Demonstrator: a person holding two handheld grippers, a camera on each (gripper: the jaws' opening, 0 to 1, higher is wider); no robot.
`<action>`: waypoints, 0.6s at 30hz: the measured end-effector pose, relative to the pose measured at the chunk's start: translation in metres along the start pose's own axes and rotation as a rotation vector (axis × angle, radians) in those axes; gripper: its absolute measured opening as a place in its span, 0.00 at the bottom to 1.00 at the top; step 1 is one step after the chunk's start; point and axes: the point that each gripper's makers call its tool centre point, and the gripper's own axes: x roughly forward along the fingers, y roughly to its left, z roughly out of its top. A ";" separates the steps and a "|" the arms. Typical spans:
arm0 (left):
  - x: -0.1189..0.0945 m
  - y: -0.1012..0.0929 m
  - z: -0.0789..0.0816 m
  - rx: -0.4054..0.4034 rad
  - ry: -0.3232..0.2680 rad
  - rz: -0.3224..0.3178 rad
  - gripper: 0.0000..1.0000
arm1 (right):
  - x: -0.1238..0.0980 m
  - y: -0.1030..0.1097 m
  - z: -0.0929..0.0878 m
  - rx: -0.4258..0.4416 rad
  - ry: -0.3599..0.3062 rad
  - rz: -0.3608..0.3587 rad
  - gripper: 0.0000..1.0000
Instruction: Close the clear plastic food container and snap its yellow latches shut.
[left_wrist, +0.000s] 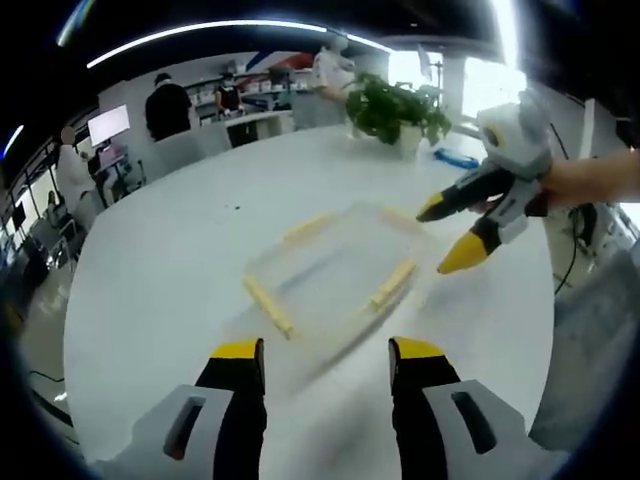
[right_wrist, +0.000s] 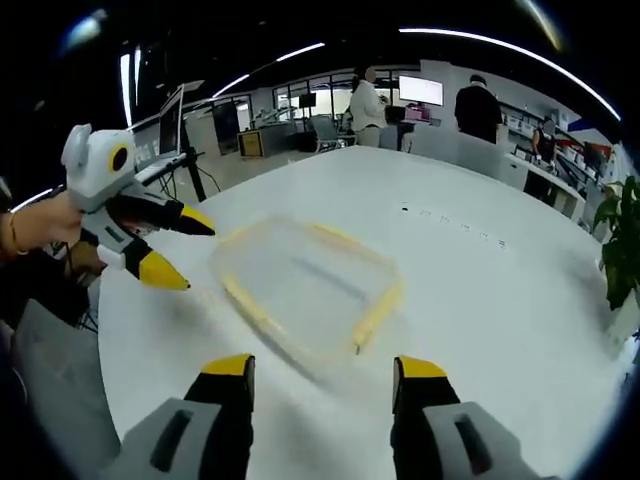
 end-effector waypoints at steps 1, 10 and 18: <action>-0.002 0.000 -0.001 -0.004 -0.002 0.003 0.47 | -0.001 0.001 0.000 0.002 -0.003 0.000 0.54; -0.028 -0.001 -0.007 -0.039 -0.038 0.034 0.48 | -0.019 0.011 0.000 0.021 -0.030 -0.009 0.54; -0.059 0.005 0.001 -0.089 -0.149 0.092 0.48 | -0.037 0.022 0.002 0.034 -0.067 -0.022 0.55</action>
